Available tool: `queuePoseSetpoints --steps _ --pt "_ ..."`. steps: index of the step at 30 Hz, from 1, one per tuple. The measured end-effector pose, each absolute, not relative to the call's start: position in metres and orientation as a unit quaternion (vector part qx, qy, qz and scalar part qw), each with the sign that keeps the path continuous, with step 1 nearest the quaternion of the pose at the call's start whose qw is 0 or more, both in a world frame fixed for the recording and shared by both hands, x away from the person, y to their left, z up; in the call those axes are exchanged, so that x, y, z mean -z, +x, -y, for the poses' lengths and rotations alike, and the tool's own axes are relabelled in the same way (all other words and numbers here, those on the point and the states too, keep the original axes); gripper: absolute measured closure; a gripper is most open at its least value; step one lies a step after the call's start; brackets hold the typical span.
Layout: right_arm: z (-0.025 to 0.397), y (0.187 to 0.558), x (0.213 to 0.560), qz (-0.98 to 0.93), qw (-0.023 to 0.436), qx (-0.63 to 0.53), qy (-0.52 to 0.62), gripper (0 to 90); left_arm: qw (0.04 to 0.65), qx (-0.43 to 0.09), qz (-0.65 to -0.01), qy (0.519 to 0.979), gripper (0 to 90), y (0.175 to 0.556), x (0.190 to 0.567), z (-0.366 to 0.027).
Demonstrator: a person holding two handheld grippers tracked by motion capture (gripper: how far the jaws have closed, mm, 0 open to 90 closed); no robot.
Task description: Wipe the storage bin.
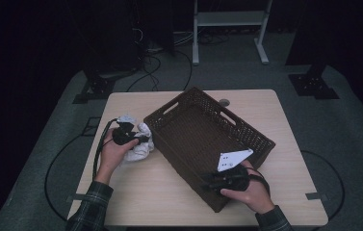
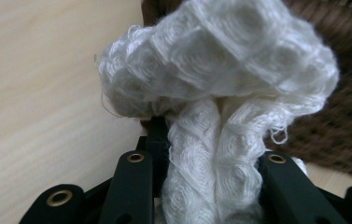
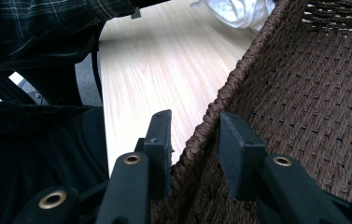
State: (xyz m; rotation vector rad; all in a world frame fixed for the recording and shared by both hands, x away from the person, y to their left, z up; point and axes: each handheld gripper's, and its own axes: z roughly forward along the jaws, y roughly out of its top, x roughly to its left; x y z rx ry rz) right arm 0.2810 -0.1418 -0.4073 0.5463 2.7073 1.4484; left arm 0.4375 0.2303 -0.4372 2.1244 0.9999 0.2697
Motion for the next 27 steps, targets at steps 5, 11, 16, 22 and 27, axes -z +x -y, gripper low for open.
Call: queuePoseSetpoints --steps 5,11,16,22,27 --pt "0.142 0.281 0.407 -0.868 0.012 -0.464 0.175 65.0 0.362 -0.095 -0.394 0.840 67.7 0.441 0.448 -0.228" --pt "0.142 0.281 0.407 -0.868 0.012 -0.464 0.175 65.0 0.345 -0.093 -0.396 0.846 67.6 0.443 0.457 -0.226" --pt "0.142 0.281 0.407 -0.868 0.012 -0.464 0.175 65.0 0.334 -0.083 -0.399 0.850 67.6 0.444 0.465 -0.224" --pt "0.142 0.281 0.407 -0.868 0.012 -0.464 0.175 65.0 0.322 -0.078 -0.398 0.856 67.6 0.444 0.472 -0.221" --pt "0.142 0.281 0.407 -0.868 0.012 -0.464 0.175 65.0 0.342 -0.066 -0.401 0.847 67.8 0.442 0.470 -0.224"
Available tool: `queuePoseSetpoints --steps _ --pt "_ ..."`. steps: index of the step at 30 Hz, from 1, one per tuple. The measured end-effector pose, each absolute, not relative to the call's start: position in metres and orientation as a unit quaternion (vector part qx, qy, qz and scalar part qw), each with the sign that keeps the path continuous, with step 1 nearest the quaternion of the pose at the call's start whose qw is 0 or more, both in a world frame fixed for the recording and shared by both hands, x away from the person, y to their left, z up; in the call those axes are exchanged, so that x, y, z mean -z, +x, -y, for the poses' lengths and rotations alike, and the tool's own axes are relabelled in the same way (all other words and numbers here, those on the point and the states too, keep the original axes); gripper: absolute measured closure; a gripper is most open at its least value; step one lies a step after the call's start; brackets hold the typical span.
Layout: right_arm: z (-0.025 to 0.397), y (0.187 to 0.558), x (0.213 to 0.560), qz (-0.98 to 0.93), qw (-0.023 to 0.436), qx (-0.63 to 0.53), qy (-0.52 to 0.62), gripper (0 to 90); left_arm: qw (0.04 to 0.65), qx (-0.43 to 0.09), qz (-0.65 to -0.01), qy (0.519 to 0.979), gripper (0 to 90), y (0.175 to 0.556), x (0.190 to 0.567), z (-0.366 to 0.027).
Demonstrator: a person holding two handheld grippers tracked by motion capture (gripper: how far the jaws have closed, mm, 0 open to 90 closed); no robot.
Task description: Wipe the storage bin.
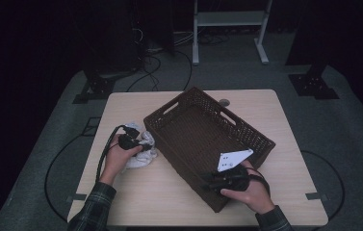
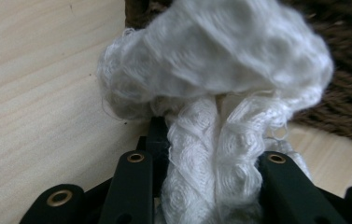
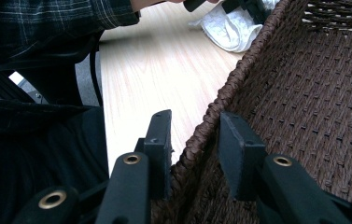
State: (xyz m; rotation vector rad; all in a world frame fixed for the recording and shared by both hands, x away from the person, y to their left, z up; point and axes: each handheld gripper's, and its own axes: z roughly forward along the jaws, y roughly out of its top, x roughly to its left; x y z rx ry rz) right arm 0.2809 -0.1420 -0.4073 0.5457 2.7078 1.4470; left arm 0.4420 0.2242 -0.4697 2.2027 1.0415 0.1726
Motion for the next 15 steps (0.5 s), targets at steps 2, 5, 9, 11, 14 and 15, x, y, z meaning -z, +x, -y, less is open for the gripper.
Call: queuePoseSetpoints --steps 2,5,9,11,14,15 --pt "0.142 0.281 0.407 -0.868 0.012 -0.464 0.175 64.9 0.345 -0.067 -0.399 0.847 67.9 0.441 0.468 -0.224" --pt "0.142 0.281 0.407 -0.868 0.012 -0.464 0.175 65.0 0.351 -0.067 -0.399 0.844 68.0 0.440 0.465 -0.225" --pt "0.142 0.281 0.407 -0.868 0.011 -0.465 0.175 64.9 0.368 -0.066 -0.394 0.840 68.1 0.437 0.458 -0.226" --pt "0.142 0.281 0.407 -0.868 0.011 -0.465 0.175 64.9 0.377 -0.069 -0.390 0.837 68.1 0.436 0.453 -0.227" --pt "0.142 0.281 0.407 -0.868 0.012 -0.464 0.175 64.9 0.390 -0.071 -0.387 0.833 68.1 0.434 0.446 -0.229" --pt "0.142 0.281 0.407 -0.868 0.012 -0.464 0.175 64.9 0.395 -0.070 -0.387 0.830 68.1 0.433 0.444 -0.230"
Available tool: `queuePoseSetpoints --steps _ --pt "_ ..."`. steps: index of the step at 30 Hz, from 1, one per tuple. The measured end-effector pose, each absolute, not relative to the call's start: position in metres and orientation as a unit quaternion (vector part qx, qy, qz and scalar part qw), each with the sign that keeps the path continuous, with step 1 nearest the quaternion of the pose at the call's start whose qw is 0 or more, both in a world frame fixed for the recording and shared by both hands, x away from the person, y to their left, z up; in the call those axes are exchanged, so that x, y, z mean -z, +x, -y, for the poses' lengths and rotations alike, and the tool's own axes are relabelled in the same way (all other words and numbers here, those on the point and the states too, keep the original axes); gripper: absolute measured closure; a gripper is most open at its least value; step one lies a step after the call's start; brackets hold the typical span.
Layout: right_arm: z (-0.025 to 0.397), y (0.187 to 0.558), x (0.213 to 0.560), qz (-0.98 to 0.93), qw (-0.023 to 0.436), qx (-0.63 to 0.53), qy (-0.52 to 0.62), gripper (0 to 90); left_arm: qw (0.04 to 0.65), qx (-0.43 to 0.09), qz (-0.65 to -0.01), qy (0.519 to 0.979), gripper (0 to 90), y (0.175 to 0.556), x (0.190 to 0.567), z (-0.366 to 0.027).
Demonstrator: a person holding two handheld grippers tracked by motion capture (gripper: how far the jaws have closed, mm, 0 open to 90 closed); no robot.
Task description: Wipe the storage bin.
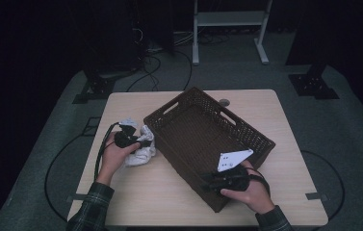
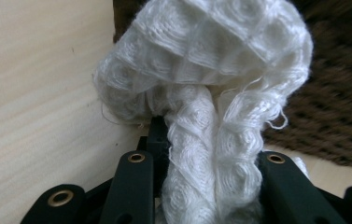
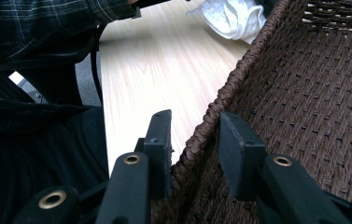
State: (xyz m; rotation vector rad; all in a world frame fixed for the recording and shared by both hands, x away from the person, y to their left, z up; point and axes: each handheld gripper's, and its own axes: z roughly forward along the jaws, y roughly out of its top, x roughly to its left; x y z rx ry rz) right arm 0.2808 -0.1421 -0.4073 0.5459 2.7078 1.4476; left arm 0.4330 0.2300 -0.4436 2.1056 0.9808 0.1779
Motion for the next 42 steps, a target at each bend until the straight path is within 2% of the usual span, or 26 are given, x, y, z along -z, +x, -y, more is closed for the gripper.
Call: queuePoseSetpoints --steps 12,19,42 --pt "0.142 0.281 0.407 -0.868 0.010 -0.465 0.176 64.9 0.440 -0.079 -0.376 0.812 68.0 0.425 0.419 -0.237" --pt "0.142 0.281 0.408 -0.867 0.009 -0.465 0.176 65.0 0.439 -0.090 -0.370 0.814 68.0 0.422 0.410 -0.237" --pt "0.142 0.281 0.408 -0.867 0.008 -0.466 0.178 65.0 0.402 -0.076 -0.371 0.834 67.5 0.431 0.441 -0.222"
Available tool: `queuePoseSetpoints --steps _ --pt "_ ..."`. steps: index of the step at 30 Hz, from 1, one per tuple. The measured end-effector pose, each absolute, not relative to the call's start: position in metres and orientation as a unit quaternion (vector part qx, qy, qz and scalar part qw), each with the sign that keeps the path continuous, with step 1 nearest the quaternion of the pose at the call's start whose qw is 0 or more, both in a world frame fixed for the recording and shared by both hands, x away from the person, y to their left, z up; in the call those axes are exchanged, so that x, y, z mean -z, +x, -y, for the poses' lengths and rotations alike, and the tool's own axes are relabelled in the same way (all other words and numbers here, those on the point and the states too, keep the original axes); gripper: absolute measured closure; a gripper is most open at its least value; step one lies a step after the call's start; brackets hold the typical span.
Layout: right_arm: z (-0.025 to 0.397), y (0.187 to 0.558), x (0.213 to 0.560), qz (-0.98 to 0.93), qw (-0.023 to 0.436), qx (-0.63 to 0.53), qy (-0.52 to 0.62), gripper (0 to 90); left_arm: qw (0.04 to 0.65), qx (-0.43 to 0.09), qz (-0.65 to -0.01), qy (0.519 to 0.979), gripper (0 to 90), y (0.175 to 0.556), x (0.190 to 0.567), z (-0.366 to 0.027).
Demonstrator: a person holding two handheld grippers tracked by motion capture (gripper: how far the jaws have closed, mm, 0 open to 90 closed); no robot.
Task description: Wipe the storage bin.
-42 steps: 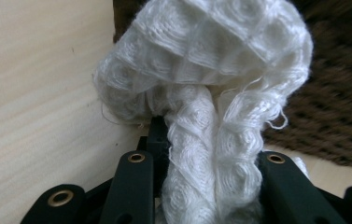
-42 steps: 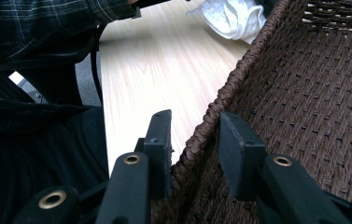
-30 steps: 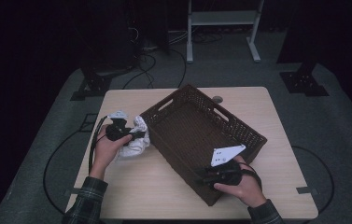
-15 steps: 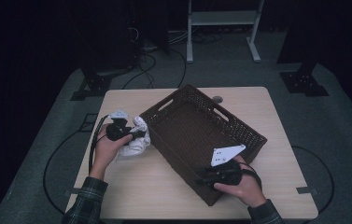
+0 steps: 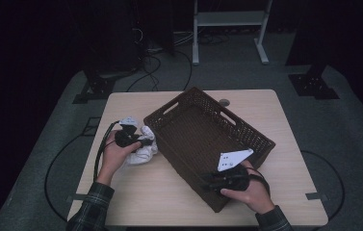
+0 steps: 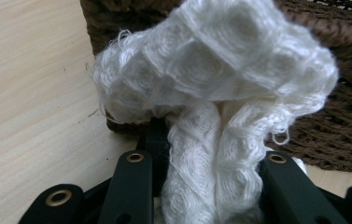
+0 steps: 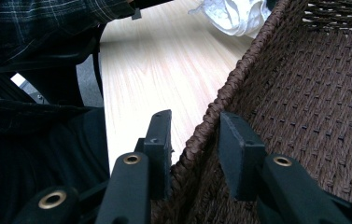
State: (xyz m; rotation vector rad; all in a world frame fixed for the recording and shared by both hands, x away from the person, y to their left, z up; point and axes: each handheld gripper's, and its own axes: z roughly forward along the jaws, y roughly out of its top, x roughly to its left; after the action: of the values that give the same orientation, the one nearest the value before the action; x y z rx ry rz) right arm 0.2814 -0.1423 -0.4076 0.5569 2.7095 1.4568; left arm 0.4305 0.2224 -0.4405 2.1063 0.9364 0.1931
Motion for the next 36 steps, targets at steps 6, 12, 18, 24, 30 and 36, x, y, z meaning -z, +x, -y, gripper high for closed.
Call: queuePoseSetpoints --steps 6,12,18,24,30,36 --pt "0.142 0.281 0.408 -0.867 0.008 -0.466 0.178 65.0 0.388 -0.066 -0.374 0.840 67.5 0.433 0.451 -0.220" --pt "0.142 0.281 0.408 -0.867 0.008 -0.466 0.178 65.0 0.372 -0.060 -0.374 0.847 67.4 0.434 0.459 -0.217" --pt "0.142 0.281 0.408 -0.867 0.008 -0.466 0.177 65.0 0.350 -0.059 -0.377 0.856 67.4 0.435 0.467 -0.215" --pt "0.142 0.281 0.408 -0.867 0.009 -0.466 0.177 64.9 0.348 -0.058 -0.375 0.857 67.5 0.435 0.467 -0.215" --pt "0.142 0.281 0.408 -0.867 0.009 -0.466 0.177 65.0 0.364 -0.059 -0.369 0.853 67.6 0.432 0.460 -0.217" --pt "0.142 0.281 0.408 -0.867 0.009 -0.465 0.176 64.9 0.385 -0.063 -0.362 0.847 67.6 0.428 0.450 -0.218"
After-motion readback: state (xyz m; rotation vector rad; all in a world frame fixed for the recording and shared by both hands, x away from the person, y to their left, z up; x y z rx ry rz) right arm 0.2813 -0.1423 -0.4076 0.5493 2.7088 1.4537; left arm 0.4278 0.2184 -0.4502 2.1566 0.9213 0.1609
